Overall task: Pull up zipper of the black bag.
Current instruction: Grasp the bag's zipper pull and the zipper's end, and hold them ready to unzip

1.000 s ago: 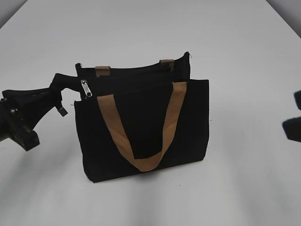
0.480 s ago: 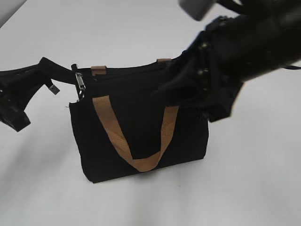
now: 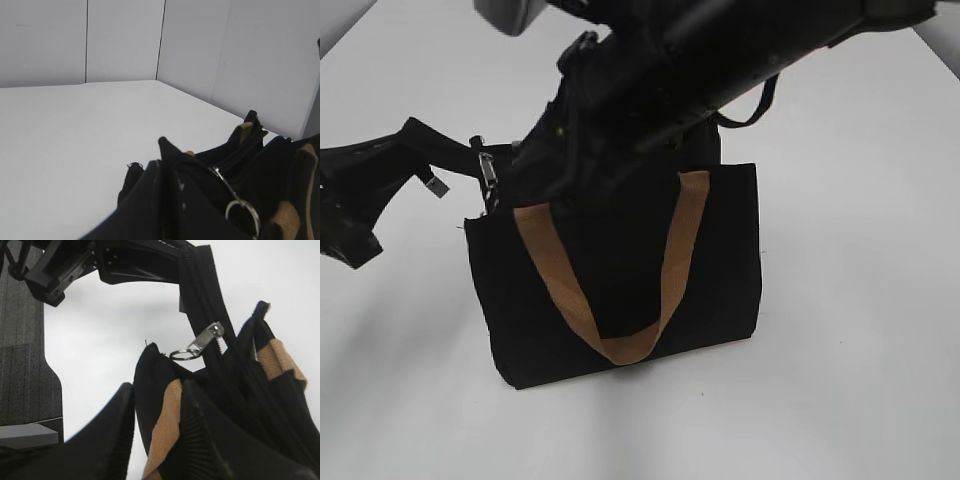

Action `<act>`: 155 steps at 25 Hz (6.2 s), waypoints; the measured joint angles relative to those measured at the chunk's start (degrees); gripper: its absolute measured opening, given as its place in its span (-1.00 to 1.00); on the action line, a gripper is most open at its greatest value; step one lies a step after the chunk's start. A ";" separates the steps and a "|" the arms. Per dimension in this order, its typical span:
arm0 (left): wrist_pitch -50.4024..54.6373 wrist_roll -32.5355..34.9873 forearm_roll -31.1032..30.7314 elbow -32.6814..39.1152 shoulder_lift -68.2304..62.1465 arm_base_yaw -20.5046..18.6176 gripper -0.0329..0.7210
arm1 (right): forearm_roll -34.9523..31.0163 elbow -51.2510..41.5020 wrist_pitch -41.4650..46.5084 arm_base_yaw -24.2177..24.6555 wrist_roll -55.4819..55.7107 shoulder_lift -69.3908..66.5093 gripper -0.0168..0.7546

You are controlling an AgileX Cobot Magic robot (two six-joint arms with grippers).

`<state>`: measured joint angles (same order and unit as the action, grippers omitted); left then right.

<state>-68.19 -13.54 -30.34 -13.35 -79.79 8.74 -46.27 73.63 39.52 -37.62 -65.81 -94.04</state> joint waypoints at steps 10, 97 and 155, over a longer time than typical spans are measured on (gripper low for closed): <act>0.00 -6.77 -2.35 -3.36 0.00 0.00 -0.90 | -2.63 0.78 -7.12 -1.10 2.25 -4.27 -0.30; 0.40 -11.09 -6.89 -6.68 0.06 0.00 -0.90 | 1.00 0.89 -14.93 -3.79 -5.88 -8.49 -0.96; 16.53 -23.51 -13.43 -6.68 3.53 0.30 -0.90 | 20.98 1.05 14.13 24.96 31.62 -0.96 -0.96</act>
<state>-51.65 -37.06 -43.78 -20.03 -76.26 9.04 -25.29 74.68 53.64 -12.66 -34.18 -95.00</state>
